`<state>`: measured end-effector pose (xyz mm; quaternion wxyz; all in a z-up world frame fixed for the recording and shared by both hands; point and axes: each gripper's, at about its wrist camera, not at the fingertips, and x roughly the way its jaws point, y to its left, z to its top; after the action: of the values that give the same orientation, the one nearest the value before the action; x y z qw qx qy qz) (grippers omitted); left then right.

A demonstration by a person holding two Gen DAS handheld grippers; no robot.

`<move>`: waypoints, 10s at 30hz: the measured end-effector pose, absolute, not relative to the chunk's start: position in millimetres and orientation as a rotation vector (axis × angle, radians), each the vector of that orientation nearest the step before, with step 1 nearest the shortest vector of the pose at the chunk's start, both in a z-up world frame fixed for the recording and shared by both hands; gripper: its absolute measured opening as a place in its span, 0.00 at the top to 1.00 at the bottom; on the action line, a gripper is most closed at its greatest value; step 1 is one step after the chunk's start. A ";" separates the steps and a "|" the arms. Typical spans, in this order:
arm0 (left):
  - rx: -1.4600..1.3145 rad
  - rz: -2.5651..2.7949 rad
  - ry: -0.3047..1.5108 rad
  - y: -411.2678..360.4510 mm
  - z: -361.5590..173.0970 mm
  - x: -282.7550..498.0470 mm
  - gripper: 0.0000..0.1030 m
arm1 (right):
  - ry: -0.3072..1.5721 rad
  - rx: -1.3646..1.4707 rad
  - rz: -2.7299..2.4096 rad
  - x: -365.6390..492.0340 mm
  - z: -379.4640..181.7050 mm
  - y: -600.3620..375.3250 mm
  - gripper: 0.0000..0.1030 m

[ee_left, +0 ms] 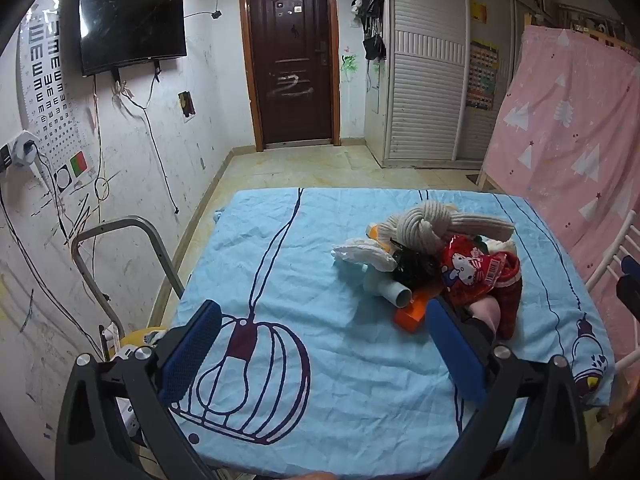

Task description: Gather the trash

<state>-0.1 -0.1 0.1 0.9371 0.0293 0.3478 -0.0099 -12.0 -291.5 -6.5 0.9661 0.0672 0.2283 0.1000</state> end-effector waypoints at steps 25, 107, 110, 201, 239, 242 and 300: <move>0.051 -0.025 0.723 0.5 0.1 -2.0 0.09 | 0.452 0.132 0.210 -15.9 -3.4 -291.3 0.05; 0.029 -0.165 0.877 -6.9 -39.9 34.7 0.09 | 0.576 0.105 0.349 7.8 -27.6 -256.3 0.05; 0.037 -0.191 0.891 -10.1 -45.7 41.5 0.09 | 0.603 0.104 0.396 14.7 -33.8 -247.5 0.05; -0.192 -0.149 0.843 -11.0 1.1 109.4 0.99 | 0.720 0.137 0.629 40.7 -72.1 -207.6 0.69; 0.160 -0.885 0.967 -387.9 -3.5 18.4 0.98 | 0.509 0.367 -0.266 -64.6 -62.0 -511.8 0.45; 0.189 -0.906 1.002 -405.9 -18.2 12.8 0.93 | 0.481 0.390 -0.302 -75.0 -56.6 -524.2 0.42; 0.179 -0.410 0.854 -107.9 2.2 125.6 0.29 | 0.705 0.174 0.313 63.1 -60.9 -255.7 0.20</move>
<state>125.6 -107.9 2.2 0.8860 0.0859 0.4108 -0.1970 63.1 -255.7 -60.9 0.9228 0.0850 0.3433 0.1526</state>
